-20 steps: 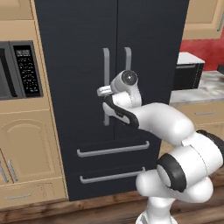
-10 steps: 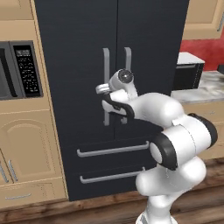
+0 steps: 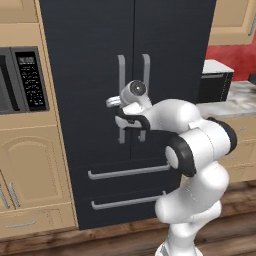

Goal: Take the lemon wedge from the fridge and place it on the plate with fish on the dining counter.

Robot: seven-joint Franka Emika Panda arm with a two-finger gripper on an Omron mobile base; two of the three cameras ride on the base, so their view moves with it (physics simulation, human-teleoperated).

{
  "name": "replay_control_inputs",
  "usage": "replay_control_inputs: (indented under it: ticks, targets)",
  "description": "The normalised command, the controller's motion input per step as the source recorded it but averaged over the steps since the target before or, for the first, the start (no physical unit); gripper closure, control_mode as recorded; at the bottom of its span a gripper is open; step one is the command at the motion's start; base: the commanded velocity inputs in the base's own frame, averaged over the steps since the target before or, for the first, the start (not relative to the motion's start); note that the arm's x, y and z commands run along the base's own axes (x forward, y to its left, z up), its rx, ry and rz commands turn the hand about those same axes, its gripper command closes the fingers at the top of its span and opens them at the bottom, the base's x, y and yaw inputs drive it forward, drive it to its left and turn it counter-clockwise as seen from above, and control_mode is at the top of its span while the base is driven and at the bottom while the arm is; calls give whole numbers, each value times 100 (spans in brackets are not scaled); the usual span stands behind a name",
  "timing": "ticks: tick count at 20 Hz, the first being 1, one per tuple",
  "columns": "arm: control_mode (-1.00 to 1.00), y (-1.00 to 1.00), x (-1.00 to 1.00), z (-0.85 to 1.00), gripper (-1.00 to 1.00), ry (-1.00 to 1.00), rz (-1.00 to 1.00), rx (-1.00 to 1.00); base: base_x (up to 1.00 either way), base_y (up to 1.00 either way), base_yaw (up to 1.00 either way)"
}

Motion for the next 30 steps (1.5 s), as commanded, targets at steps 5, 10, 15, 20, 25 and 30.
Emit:
replay_control_inputs:
  ticks: [5, 10, 15, 20, 25, 30]
  targets:
    - [-100, 7, 52, -19, -100, 0, 0, 0, 0, 0, 0]
    - [-100, 0, 52, -16, -100, 0, 0, 0, 0, 0, 0]
    - [-100, 0, 44, -14, -100, 0, 0, 0, 0, 0, 0]
    - [-100, 0, 38, -10, -100, 0, -2, 0, 0, 0, 0]
    - [-100, 0, 0, 0, 100, 0, 0, 0, 0, 0, 0]
    - [-100, 0, -2, 0, 100, 0, 0, 0, 0, 0, 0]
